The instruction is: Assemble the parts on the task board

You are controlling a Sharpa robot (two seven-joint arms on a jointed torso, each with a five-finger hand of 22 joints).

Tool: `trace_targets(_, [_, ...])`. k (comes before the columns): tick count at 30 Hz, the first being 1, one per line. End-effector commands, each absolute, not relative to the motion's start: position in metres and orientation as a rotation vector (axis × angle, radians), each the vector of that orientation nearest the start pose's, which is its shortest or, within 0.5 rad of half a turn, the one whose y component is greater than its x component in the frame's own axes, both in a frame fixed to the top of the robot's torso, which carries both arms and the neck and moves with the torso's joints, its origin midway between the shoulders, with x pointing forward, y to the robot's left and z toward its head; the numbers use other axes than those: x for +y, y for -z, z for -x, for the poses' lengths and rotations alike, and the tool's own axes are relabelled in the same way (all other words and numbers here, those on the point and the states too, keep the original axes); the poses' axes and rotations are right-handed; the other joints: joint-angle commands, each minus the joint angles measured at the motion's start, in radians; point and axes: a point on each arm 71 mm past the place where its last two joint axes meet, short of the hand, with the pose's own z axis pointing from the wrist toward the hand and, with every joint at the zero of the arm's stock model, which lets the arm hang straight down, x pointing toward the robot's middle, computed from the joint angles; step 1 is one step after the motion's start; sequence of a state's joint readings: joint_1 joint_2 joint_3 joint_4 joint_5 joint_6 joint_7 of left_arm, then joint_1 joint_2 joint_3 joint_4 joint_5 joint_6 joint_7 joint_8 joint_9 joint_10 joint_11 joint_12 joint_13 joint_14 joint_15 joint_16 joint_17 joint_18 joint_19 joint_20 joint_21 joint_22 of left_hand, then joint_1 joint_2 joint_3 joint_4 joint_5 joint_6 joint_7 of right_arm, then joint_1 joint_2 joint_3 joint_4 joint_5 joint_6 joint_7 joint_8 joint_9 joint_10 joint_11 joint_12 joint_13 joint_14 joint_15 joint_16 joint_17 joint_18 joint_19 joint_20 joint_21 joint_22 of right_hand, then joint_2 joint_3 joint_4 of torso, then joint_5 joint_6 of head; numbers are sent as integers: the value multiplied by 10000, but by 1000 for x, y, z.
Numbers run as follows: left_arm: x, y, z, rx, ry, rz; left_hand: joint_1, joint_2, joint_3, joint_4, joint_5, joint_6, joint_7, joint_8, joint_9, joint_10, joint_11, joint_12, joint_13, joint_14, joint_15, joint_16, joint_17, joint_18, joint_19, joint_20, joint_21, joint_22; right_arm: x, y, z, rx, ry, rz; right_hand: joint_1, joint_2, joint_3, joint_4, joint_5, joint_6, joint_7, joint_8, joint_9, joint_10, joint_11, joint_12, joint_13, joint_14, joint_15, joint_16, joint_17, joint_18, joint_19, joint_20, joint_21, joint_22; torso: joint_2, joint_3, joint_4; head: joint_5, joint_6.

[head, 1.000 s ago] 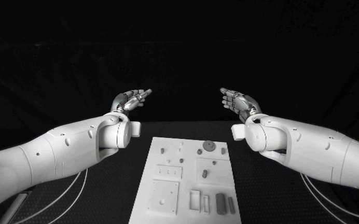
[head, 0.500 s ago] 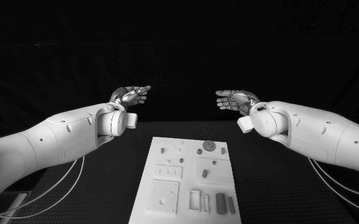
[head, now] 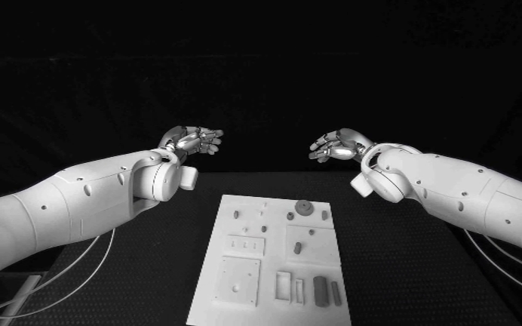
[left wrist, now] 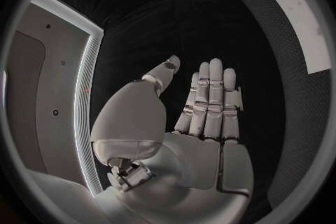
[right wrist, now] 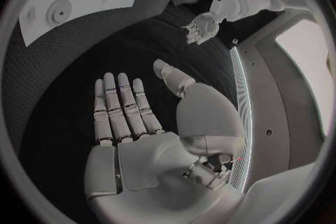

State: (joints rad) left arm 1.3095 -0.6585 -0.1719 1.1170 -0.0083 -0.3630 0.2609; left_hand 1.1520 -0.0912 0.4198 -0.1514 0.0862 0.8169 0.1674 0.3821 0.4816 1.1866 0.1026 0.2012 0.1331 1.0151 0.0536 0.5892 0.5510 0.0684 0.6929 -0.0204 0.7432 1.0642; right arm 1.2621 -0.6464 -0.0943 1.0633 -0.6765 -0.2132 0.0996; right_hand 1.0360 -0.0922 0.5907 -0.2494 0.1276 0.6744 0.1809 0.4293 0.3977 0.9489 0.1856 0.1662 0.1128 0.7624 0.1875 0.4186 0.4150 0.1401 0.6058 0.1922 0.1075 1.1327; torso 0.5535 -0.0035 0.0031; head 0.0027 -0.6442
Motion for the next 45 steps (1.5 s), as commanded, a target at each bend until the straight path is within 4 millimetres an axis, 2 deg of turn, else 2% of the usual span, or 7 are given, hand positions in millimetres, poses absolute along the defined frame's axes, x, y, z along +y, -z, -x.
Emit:
trace_targets(1, [242,189,-557,14614,12201,10728,-25,124,79,-264,57,177,-35,-80,-55,234,-75,-73,31,95,6,56,79,7,107,-87,27,3,-230,198,-563,17420,-8037,-2298,695,-175,850,-233,-425,1543,-193,293,74,1689,-527,271,267,2097,-858,816,685,786,2183,-129,551,88,177,10,47,-52,-19])
trace_targets(4, [237,187,-548,14787,12605,10370,254,83,391,-705,121,290,-51,-159,-105,457,-137,-139,70,196,-47,115,163,-54,219,-191,71,11,-225,200,-559,17578,-7436,-800,660,-378,944,-275,167,1960,-309,312,116,2129,-700,257,356,2915,-1231,1131,1089,1074,3067,-187,914,193,334,27,95,-131,20])
trace_targets(11, [228,184,-532,15018,13262,10152,95,-178,708,-899,124,336,-33,-272,-157,493,-107,-327,69,186,-50,115,228,-154,246,-261,82,18,-218,208,-551,17600,-6186,1283,758,-470,862,-365,87,2290,-362,176,181,2510,-804,37,462,3828,-1667,1396,1823,1217,4027,-426,1353,433,753,35,245,-373,168])
trace_targets(17, [224,182,-523,15133,13571,10106,-118,-208,828,-983,93,308,-3,-364,-185,404,-35,-525,48,159,-48,95,267,-193,236,-288,86,30,-214,214,-546,17547,-5401,2491,793,-622,939,-346,-80,2242,-381,-31,149,2405,-730,-265,427,4046,-1737,1306,2159,1217,4234,-511,1415,510,1072,7,348,-466,291])
trace_targets(22, [222,182,-521,15176,13655,10091,-195,-215,862,-1017,84,280,14,-404,-195,352,2,-613,36,140,-43,80,279,-202,223,-291,83,34,-207,221,-541,17457,-5299,2985,797,-741,955,-322,-135,2238,-368,-181,141,2420,-738,-486,416,4458,-1815,1322,2557,1217,4624,-670,1616,660,1278,-17,426,-516,147])
trace_targets(31, [222,184,-519,15253,13691,10130,-288,-212,886,-1037,64,252,34,-442,-203,309,36,-697,28,130,-39,68,294,-208,215,-290,84,40,-196,232,-532,17201,-5174,3719,828,-850,927,-312,-199,2255,-374,-371,137,2445,-766,-800,384,4957,-1882,1538,3148,1217,5129,-917,1994,987,1542,-56,574,-571,80])
trace_targets(45, [220,187,-517,15367,13755,10214,-364,-217,894,-1040,41,236,52,-465,-207,284,56,-753,24,124,-36,60,305,-210,209,-289,86,45,-191,235,-530,16686,-4798,4223,938,-1082,983,-233,-321,2260,-368,-624,118,2317,-777,-1006,195,5556,-1922,2793,4284,1217,5916,-1390,3014,1894,1841,-56,648,-642,106])
